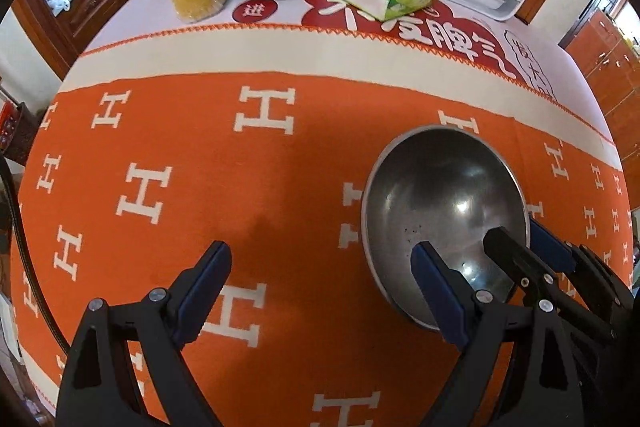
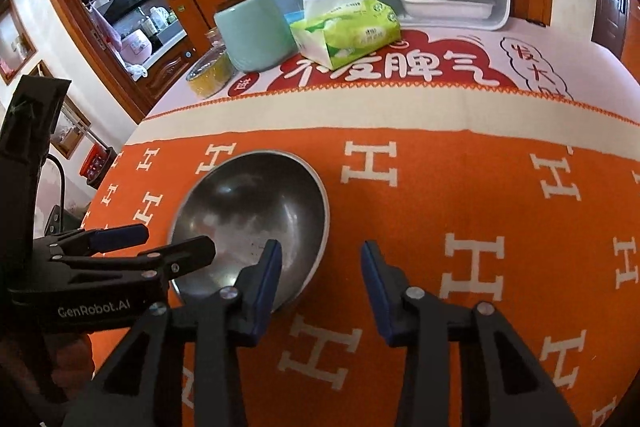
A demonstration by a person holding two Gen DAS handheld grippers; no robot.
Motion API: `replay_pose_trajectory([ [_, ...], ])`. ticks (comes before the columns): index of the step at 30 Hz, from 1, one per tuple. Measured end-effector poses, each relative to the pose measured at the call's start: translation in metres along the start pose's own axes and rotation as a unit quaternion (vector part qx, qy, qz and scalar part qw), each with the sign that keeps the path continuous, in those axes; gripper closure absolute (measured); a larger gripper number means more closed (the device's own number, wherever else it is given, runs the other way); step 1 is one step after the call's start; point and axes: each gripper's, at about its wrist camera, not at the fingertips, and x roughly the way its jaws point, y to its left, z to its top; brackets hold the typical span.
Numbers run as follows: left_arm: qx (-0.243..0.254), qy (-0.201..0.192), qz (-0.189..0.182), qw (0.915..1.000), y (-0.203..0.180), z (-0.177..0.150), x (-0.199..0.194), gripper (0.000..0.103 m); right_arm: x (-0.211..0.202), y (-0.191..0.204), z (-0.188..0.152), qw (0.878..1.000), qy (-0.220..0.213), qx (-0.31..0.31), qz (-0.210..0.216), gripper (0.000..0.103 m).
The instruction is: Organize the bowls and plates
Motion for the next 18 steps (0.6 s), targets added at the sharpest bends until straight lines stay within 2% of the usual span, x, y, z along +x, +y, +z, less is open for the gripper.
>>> replay_pose_trajectory([
  [10, 0.016, 0.015, -0.028, 0.9994, -0.005, 0.001, 0.010, 0.013, 0.005, -0.001, 0.000, 1.000, 0.004, 0.004, -0.001, 0.078],
  [14, 0.015, 0.023, -0.052, 0.9983, -0.008, -0.002, 0.011, 0.027, 0.004, -0.001, -0.001, 1.000, 0.008, 0.004, -0.002, 0.081],
  [18, 0.022, 0.041, -0.061, 0.9970, -0.014, -0.005, 0.014, 0.052, 0.001, 0.004, -0.001, 1.000, 0.008, 0.001, 0.000, 0.082],
])
